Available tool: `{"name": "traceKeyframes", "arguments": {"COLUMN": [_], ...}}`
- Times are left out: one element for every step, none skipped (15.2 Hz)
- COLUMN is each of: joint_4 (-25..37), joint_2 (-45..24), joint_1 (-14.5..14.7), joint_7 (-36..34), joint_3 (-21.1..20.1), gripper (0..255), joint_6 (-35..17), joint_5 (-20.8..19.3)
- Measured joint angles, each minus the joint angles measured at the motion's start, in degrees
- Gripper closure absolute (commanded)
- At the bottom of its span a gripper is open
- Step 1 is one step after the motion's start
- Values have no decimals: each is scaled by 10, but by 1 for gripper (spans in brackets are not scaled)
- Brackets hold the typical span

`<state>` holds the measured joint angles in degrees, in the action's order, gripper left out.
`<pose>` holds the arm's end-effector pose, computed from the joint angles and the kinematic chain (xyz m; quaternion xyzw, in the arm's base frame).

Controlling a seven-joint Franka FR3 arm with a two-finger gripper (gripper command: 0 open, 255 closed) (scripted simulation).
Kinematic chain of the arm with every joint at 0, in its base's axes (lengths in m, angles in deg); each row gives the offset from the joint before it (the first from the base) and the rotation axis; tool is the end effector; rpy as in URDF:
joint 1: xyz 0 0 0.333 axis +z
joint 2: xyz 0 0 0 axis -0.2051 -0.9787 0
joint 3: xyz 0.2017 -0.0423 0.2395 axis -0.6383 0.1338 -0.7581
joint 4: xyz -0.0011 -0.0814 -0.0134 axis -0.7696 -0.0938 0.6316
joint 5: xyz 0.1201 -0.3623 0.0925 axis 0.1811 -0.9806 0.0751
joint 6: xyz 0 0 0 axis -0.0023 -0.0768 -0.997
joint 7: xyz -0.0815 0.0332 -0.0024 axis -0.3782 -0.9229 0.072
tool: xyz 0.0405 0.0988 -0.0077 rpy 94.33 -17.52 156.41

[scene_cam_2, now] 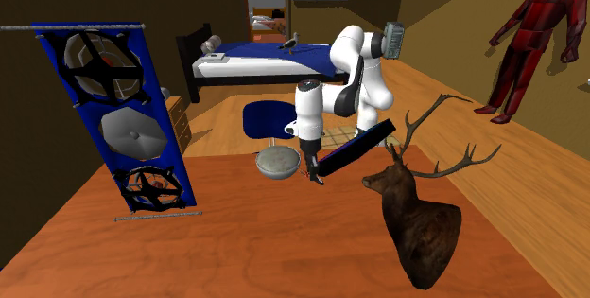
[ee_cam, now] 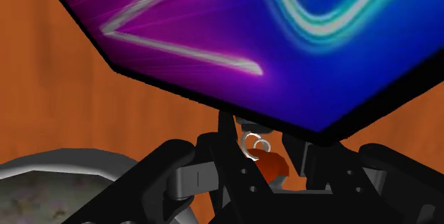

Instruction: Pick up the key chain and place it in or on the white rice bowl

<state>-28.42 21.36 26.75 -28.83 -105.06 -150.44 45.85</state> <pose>0.4772 0.4234 0.3970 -0.9991 0.0195 0.0249 0.0279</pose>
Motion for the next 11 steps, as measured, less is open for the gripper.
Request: {"name": "traceKeyframes", "arguments": {"joint_4": [4,7,14,16,27,33,36,40,45,54,58], "joint_2": [3,8,7,11,9,10,16,18,19,18,22], "joint_1": [0,-1,0,-1,0,0,-1,-1,-1,0,-1], "joint_7": [0,2,1,2,2,2,3,3,4,3,4], "joint_3": [-1,-2,-2,-3,-3,-3,-4,-5,-5,-5,-6], "gripper": [255,255,255,255,255,255,255,255,255,255,255], "joint_6": [7,14,21,26,35,42,50,56,62,70,77], "joint_5": [1,4,4,6,6,6,9,10,11,11,13]}}
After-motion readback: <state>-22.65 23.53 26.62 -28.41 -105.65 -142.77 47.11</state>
